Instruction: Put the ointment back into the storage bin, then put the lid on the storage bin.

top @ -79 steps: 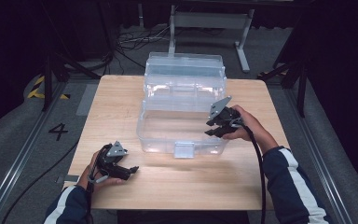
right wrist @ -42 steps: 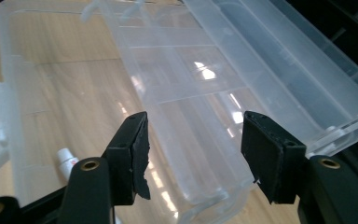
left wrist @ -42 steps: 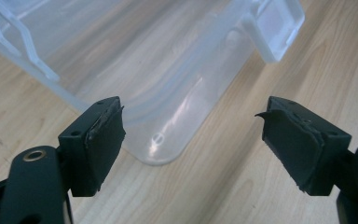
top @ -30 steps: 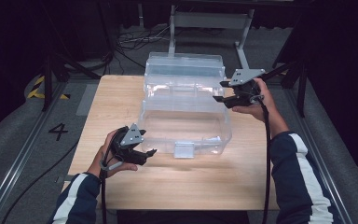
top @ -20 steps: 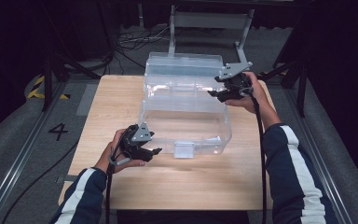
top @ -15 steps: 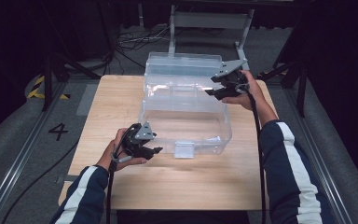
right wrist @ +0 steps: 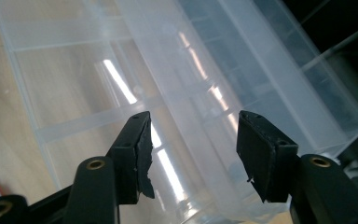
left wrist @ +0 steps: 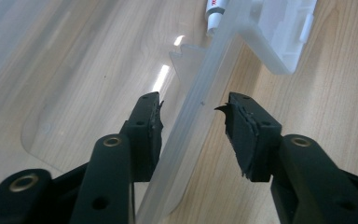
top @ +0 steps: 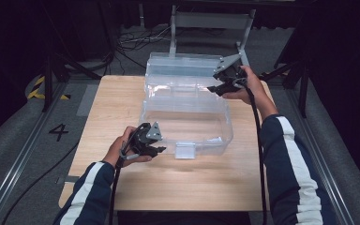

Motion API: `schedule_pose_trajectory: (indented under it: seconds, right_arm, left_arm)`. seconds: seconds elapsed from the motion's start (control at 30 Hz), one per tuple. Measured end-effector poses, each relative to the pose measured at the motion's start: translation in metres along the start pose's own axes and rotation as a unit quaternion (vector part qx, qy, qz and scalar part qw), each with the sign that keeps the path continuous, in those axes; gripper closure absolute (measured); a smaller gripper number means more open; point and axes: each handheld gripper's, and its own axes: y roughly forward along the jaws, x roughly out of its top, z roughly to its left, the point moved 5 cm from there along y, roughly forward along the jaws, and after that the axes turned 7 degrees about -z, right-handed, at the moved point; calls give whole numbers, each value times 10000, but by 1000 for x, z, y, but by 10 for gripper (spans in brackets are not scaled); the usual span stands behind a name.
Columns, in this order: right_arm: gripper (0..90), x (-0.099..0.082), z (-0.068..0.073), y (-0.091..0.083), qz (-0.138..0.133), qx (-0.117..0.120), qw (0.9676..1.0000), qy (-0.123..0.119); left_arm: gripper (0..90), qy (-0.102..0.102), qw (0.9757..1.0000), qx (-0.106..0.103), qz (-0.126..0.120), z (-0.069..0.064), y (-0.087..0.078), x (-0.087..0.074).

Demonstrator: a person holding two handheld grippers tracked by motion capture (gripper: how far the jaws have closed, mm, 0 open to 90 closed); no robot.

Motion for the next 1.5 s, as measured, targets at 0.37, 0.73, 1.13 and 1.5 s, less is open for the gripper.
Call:
schedule_pose_trajectory:
  seconds: [0.37,0.73,1.13,1.5]
  right_arm:
    - [671,-3,-7,14,319,142,9994,22]
    - [746,6,-4,16,695,347,9962,-398]
    - [791,16,0,18,1190,385,9896,-716]
    - [818,19,2,17,1199,528,9875,-873]
  left_arm:
    - [688,169,9996,-64,199,3,4,5]
    - [706,102,9996,-130,220,4,4,6]
    - [708,32,9997,-148,188,4,4,6]
    - [706,-43,9998,-145,150,4,4,5]
